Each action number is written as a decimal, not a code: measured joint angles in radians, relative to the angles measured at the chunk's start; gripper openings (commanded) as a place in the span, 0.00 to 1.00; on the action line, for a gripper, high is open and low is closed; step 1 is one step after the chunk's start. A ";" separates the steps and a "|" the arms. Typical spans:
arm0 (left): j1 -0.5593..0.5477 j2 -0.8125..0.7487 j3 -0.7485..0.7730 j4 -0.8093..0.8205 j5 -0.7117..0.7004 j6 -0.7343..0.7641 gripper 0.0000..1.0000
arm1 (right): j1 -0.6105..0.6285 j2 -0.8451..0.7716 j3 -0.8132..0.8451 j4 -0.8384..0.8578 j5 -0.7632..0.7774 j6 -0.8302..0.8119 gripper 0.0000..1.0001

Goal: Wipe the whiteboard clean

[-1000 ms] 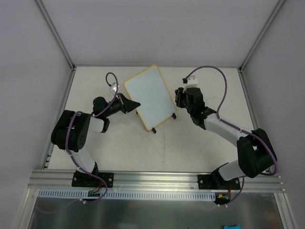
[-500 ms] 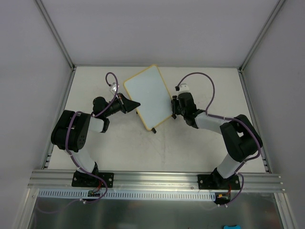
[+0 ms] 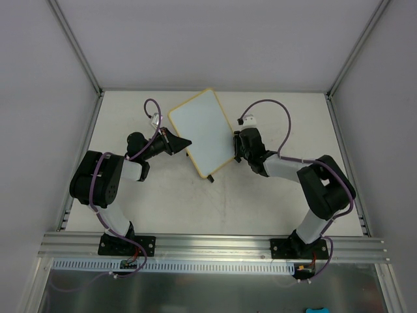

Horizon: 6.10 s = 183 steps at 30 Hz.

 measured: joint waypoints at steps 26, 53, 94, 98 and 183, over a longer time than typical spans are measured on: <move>0.000 -0.004 0.000 -0.001 -0.027 0.014 0.00 | -0.002 0.099 0.201 -0.113 0.023 -0.023 0.00; 0.000 -0.013 0.000 0.002 0.012 0.029 0.00 | -0.055 -0.084 0.235 -0.124 -0.026 -0.006 0.00; 0.000 -0.028 -0.008 0.000 0.027 0.034 0.00 | -0.061 -0.557 -0.314 -0.782 -0.042 0.296 0.84; 0.009 -0.039 -0.020 -0.002 0.029 0.033 0.00 | -0.061 -0.581 -0.311 -0.793 -0.036 0.295 0.85; 0.019 -1.592 -0.375 -1.124 -0.340 0.189 0.99 | -0.055 -1.328 -0.459 -0.760 -0.157 0.179 0.99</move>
